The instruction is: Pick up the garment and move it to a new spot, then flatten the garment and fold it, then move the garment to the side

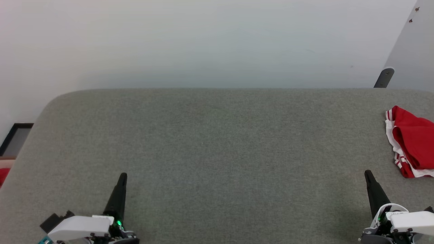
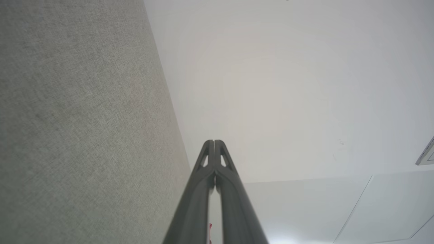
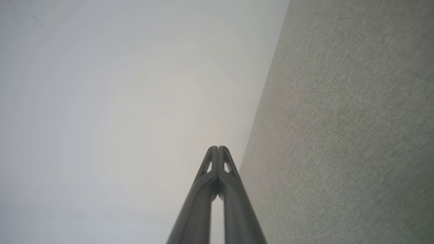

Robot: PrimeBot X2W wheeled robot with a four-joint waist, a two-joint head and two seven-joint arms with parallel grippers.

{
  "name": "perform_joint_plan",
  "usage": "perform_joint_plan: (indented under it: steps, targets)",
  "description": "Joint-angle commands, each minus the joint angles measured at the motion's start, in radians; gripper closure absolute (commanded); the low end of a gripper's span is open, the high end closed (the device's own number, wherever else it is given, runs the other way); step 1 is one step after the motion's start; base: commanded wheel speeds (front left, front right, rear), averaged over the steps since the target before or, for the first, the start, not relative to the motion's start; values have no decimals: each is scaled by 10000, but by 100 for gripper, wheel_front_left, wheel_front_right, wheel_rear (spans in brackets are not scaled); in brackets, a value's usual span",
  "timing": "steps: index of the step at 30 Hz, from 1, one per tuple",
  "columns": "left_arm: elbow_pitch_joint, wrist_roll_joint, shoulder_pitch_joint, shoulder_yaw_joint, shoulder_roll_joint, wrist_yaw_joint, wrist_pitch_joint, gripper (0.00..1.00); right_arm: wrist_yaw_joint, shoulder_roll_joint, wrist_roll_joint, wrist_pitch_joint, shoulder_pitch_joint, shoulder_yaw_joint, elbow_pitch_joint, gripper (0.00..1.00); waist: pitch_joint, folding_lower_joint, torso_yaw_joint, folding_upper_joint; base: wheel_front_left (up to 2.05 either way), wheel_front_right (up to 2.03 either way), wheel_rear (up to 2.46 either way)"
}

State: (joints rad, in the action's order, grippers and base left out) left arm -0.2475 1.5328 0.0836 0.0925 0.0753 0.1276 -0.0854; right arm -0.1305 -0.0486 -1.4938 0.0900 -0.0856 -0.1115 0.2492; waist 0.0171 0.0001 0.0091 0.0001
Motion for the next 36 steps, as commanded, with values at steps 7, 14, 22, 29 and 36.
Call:
perform_joint_plan:
  steps: [7, 14, 22, 29, 36]
  targets:
    - [29, 451, 210, 144, -142, 52, -179, 100, -4, -26, -665, 156, -203, -26, -59, 100, -96, -1, -44, -1, 0, 0, 0]
    - [25, 766, 294, 236, -264, 55, -296, 100, -4, -28, -1147, 259, -303, -34, -62, 100, -183, -1, -82, -1, 0, 0, 0]
    - [25, 814, 309, 248, -270, 55, -320, 100, -4, -27, -1209, 264, -263, -30, -53, 100, -202, -1, -91, -1, 0, 0, 0]
    - [26, 812, 308, 248, -270, 55, -322, 100, -4, -27, -1209, 263, -263, -30, -53, 100, -202, -1, -91, -1, 0, 0, 0]
    - [27, 811, 308, 250, -271, 55, -323, 100, -4, -27, -1209, 263, -263, -29, -53, 100, -202, -1, -91, -1, 0, 0, 0]
